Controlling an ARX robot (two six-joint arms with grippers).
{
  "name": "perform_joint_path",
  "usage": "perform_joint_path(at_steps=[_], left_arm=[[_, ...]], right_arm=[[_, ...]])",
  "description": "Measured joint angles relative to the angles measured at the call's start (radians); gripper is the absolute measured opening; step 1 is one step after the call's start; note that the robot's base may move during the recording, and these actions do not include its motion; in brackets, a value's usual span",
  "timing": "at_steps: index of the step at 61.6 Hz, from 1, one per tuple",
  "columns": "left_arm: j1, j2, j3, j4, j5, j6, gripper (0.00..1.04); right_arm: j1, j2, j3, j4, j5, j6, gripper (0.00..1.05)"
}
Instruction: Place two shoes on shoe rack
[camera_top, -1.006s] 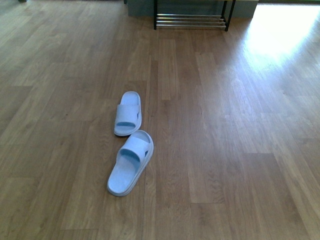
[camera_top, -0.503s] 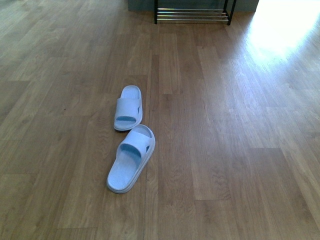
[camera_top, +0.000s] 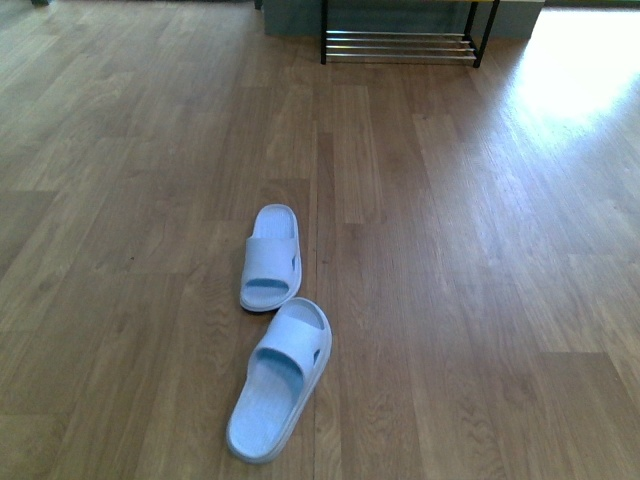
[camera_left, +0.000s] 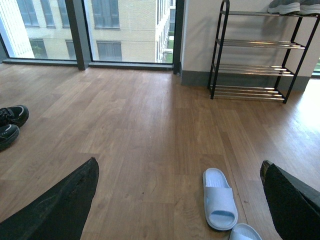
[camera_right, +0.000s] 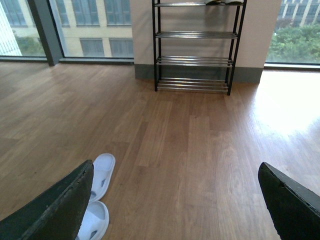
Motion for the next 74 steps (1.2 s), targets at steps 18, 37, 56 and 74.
perform_joint_path(at_steps=[18,37,56,74], left_arm=[[0.0,0.0,0.0,0.0,0.0,0.0,0.95],[0.0,0.0,0.0,0.0,-0.002,0.0,0.95],[0.0,0.0,0.0,0.0,-0.001,0.0,0.95],[0.0,0.0,0.0,0.0,-0.001,0.0,0.95]], right_arm=[[0.0,0.0,0.0,0.0,0.0,0.0,0.95],[0.0,0.001,0.0,0.0,-0.003,0.0,0.95],[-0.089,0.757,0.031,0.338,-0.055,-0.154,0.95],[-0.023,1.896,0.221,0.925,0.012,-0.179,0.95]])
